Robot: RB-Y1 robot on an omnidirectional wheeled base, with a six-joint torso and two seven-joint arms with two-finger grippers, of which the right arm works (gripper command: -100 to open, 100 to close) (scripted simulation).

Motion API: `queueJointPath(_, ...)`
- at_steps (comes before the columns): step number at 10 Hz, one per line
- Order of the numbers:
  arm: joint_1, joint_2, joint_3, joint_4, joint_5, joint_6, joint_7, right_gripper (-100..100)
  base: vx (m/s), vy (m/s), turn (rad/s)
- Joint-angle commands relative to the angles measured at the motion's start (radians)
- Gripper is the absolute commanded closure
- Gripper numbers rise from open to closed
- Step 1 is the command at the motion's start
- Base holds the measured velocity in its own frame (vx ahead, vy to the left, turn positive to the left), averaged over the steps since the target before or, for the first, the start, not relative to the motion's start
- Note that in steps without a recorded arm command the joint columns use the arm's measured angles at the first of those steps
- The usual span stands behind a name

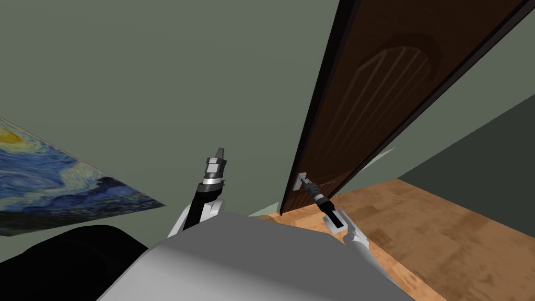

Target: Pull the door open

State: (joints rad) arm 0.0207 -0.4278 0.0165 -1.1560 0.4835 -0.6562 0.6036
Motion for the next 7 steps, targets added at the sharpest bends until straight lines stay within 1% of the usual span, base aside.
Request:
queueJointPath(1, 0.002, 0.004, 0.001, -0.001, -0.010, 0.004, -0.039, 100, -0.036, -0.029, 0.051)
queueJointPath(6, 0.000, 0.016, 0.002, -0.007, -0.053, 0.025, -0.177, 100, -0.051, -0.044, 0.071)
queueJointPath(7, 0.000, 0.016, 0.002, -0.007, -0.053, 0.025, -0.185, 100, -0.044, -0.025, 0.028)
